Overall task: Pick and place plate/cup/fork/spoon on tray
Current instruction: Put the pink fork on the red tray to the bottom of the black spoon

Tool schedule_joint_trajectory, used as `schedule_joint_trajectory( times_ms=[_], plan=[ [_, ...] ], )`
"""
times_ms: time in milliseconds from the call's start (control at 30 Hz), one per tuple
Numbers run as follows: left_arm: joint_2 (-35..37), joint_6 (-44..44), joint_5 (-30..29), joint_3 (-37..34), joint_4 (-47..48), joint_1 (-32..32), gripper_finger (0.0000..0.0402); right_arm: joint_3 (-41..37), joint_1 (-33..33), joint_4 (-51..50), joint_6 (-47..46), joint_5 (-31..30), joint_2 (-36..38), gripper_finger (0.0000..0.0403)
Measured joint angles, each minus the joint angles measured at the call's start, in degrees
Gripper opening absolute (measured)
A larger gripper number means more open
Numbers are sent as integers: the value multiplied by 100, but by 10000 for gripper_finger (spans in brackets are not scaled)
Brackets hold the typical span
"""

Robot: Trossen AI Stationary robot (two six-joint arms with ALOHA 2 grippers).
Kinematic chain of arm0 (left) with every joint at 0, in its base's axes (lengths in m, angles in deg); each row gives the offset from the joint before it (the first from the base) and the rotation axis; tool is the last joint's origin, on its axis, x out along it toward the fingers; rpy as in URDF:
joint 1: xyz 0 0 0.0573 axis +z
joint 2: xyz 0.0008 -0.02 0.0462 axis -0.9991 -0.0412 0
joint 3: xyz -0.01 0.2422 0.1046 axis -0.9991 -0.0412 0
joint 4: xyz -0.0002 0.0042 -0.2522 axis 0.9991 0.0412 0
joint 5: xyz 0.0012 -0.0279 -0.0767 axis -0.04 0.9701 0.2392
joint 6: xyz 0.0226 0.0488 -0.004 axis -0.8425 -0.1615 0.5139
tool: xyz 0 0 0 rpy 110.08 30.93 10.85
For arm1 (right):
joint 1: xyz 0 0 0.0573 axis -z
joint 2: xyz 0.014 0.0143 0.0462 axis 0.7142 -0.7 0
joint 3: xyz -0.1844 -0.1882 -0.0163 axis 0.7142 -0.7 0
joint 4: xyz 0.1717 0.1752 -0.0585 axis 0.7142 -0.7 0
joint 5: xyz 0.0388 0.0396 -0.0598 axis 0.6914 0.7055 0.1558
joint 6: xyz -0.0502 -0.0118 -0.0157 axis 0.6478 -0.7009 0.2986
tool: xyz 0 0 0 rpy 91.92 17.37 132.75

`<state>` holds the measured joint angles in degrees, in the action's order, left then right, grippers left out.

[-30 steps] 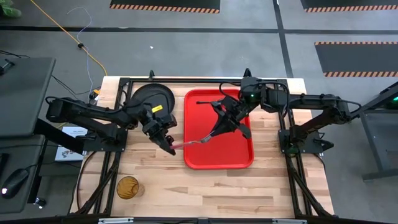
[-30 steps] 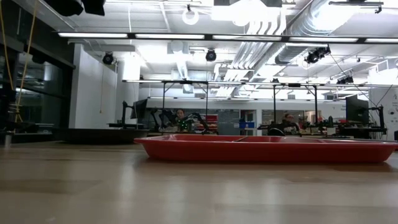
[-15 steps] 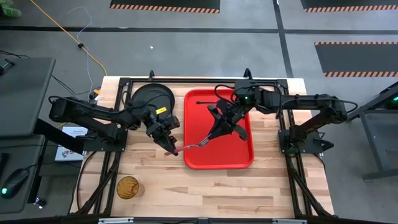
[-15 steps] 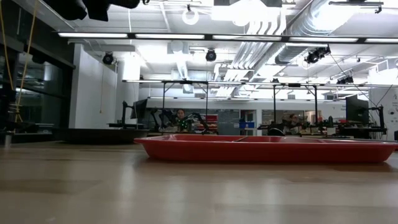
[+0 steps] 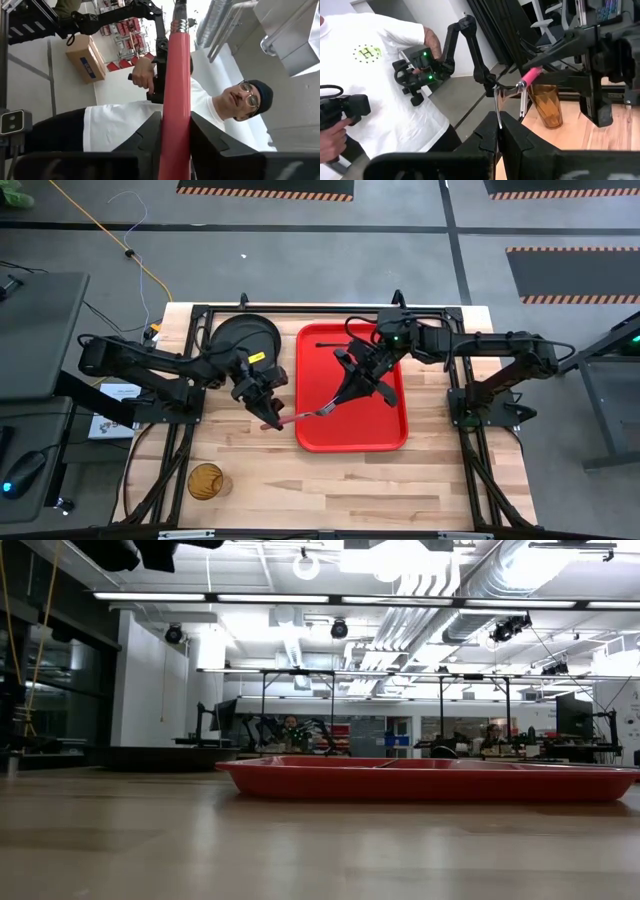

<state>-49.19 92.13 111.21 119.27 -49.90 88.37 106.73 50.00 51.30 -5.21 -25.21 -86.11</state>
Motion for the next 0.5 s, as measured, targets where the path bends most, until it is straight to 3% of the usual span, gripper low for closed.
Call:
schedule_joint_trajectory(
  times_ms=[333,500],
  plan=[
    [12,-12,173,0,37,82,63,0,26,12,-795,-72,-3,3],
    [25,65,269,-12,129,236,62,0,149,-1,-1484,-177,41,52]
  ],
)
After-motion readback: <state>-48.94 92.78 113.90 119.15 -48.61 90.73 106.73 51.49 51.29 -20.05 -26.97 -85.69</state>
